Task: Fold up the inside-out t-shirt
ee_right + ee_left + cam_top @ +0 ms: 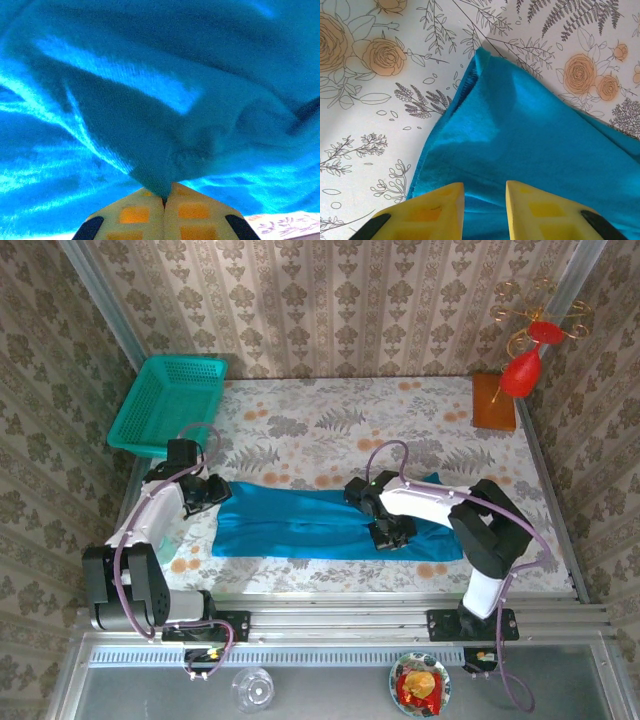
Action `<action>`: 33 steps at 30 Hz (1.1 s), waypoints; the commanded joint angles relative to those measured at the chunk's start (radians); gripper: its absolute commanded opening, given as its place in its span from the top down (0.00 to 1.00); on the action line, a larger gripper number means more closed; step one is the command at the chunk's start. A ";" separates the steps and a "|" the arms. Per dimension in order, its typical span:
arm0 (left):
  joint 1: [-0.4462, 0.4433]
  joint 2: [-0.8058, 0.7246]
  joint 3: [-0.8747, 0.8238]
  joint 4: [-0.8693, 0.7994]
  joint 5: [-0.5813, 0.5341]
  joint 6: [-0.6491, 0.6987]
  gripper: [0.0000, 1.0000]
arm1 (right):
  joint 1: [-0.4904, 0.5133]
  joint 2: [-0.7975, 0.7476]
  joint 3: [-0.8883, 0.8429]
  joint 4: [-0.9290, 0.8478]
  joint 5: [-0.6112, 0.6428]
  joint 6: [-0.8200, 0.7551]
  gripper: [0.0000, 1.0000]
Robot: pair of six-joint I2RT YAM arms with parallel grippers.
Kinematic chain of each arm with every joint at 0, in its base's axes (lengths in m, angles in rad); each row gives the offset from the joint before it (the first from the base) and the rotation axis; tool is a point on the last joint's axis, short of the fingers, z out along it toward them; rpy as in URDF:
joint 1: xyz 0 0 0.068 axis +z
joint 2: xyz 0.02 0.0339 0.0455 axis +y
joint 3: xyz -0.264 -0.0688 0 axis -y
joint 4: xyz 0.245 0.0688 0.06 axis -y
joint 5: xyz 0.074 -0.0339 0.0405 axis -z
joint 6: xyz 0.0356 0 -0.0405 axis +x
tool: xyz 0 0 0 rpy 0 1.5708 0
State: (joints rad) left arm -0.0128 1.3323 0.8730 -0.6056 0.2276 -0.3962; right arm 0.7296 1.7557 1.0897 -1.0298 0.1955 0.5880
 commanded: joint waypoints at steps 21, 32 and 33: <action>-0.018 0.026 0.052 -0.041 0.025 0.033 0.70 | 0.023 -0.122 0.136 -0.064 -0.196 0.032 0.61; -0.228 0.102 0.155 -0.030 0.140 0.040 0.69 | -0.393 -0.357 -0.220 0.122 -0.300 -0.026 0.62; -0.268 0.113 0.162 -0.015 0.153 0.026 0.68 | -0.423 -0.357 -0.231 0.130 -0.299 -0.039 0.62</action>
State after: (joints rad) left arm -0.2081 1.4220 0.9985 -0.6281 0.3054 -0.3660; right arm 0.3588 1.4185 0.8940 -0.9539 -0.0532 0.5900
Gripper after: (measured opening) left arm 0.315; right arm 0.383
